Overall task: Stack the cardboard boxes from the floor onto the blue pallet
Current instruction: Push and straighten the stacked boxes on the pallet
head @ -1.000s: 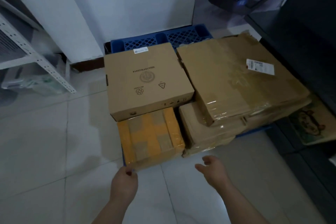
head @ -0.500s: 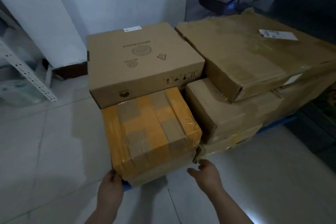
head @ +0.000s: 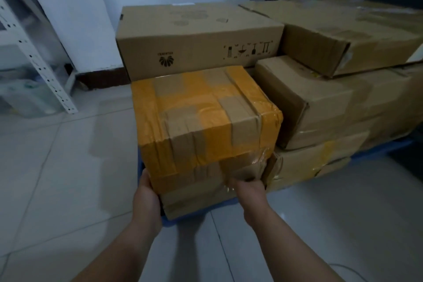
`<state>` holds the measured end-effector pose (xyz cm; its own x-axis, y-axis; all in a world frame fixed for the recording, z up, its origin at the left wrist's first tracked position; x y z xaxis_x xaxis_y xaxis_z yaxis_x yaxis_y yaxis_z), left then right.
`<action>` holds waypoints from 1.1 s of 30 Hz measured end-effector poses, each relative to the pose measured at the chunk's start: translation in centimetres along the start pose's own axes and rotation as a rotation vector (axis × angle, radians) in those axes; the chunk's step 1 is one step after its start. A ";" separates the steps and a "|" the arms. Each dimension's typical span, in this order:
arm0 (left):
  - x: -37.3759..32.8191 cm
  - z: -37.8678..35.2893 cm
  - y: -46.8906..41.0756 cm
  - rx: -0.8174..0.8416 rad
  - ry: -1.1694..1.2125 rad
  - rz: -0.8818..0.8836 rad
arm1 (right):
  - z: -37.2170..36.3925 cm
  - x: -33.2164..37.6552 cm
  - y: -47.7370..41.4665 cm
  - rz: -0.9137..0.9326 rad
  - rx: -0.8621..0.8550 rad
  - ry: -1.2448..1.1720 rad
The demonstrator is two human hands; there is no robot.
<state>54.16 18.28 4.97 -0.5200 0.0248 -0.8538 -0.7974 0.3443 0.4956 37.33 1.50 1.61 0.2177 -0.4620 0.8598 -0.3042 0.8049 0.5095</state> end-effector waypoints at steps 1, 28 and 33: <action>-0.1 0.0 0.2 0.021 -0.007 0.005 | 0.0 -0.3 0.1 -0.013 0.004 0.001; 6.0 -3.0 5.0 0.058 -0.191 0.337 | 8.2 2.7 -1.6 0.119 -0.178 -0.319; 6.8 -7.1 6.2 0.184 -0.322 0.284 | 8.7 2.6 -2.3 0.088 -0.156 -0.310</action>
<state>43.51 13.95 3.38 -0.5649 0.4224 -0.7088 -0.5547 0.4416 0.7052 30.49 -4.78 2.94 -0.1025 -0.4597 0.8821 -0.1587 0.8830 0.4418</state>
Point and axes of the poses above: each hand's wrist, its own y-axis away from the middle knuckle, its own z-axis out of the back of the hand, x = y × z, the point moved 8 cm from there along -y, towards the middle knuckle, and after that the axes turned 1 degree about -x, right-handed, at the moved point
